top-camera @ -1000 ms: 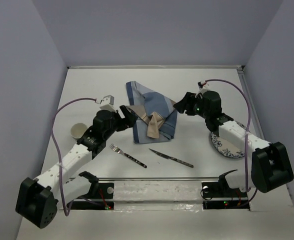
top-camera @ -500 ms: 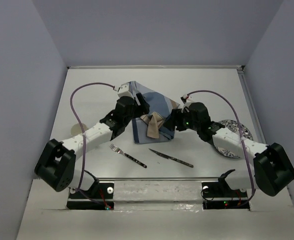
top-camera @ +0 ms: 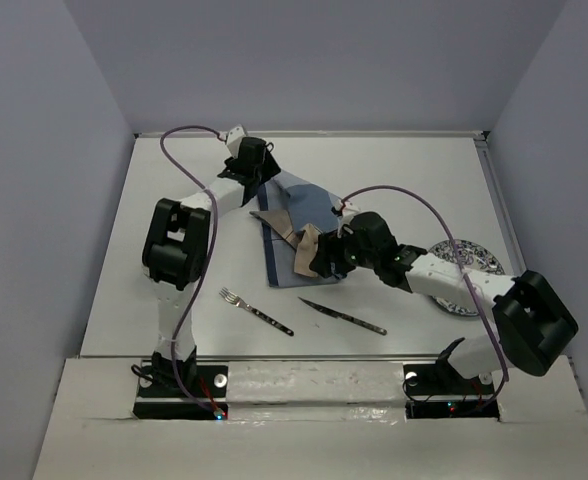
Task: Set the dinner table for one person
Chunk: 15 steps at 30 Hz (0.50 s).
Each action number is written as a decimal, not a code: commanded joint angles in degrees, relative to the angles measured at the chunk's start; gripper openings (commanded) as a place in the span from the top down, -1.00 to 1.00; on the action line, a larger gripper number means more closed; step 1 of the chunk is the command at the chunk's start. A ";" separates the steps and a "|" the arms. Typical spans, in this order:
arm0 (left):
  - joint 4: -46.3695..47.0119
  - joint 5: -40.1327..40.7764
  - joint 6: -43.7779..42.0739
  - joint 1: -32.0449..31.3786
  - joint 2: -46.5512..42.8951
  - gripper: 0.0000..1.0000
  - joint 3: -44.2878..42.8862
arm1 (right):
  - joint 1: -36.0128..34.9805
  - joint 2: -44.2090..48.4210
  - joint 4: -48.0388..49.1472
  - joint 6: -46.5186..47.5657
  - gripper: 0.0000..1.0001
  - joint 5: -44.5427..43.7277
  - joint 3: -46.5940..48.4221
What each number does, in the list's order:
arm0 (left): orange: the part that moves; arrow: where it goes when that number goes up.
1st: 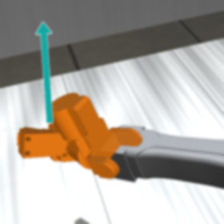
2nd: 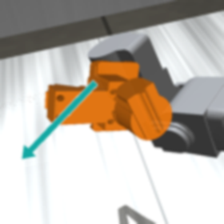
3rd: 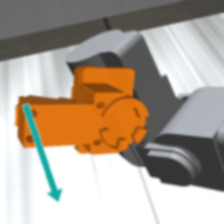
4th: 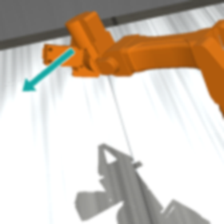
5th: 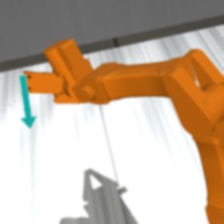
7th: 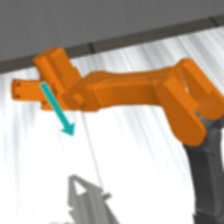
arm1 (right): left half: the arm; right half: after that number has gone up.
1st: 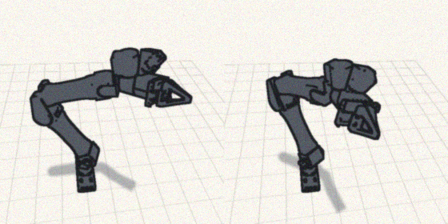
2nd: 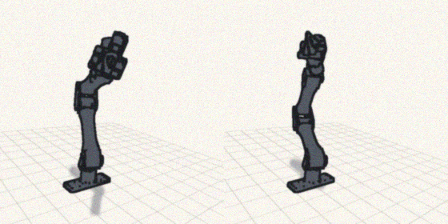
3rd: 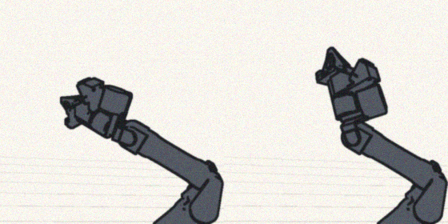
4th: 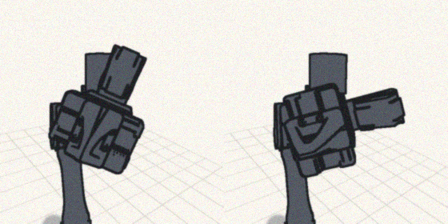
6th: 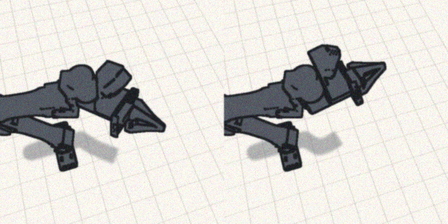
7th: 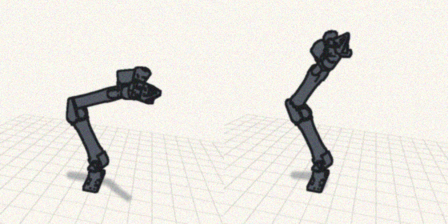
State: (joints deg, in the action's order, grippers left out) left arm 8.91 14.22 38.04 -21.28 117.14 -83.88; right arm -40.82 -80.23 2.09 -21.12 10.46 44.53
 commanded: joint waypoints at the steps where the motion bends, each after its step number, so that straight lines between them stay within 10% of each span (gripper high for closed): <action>1: -6.88 1.34 0.98 1.76 5.71 -0.49 -13.12 | -1.28 -0.81 0.55 1.44 -0.40 -2.46 2.84; 15: -20.57 -0.68 1.86 3.44 24.43 -0.59 -38.28 | -2.86 -9.50 -0.16 1.44 -0.26 -4.22 6.53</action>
State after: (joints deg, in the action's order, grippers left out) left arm -5.78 13.21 39.90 -18.15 138.50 -114.21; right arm -42.63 -87.09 1.23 -20.32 7.64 47.55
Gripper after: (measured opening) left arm 0.794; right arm 0.648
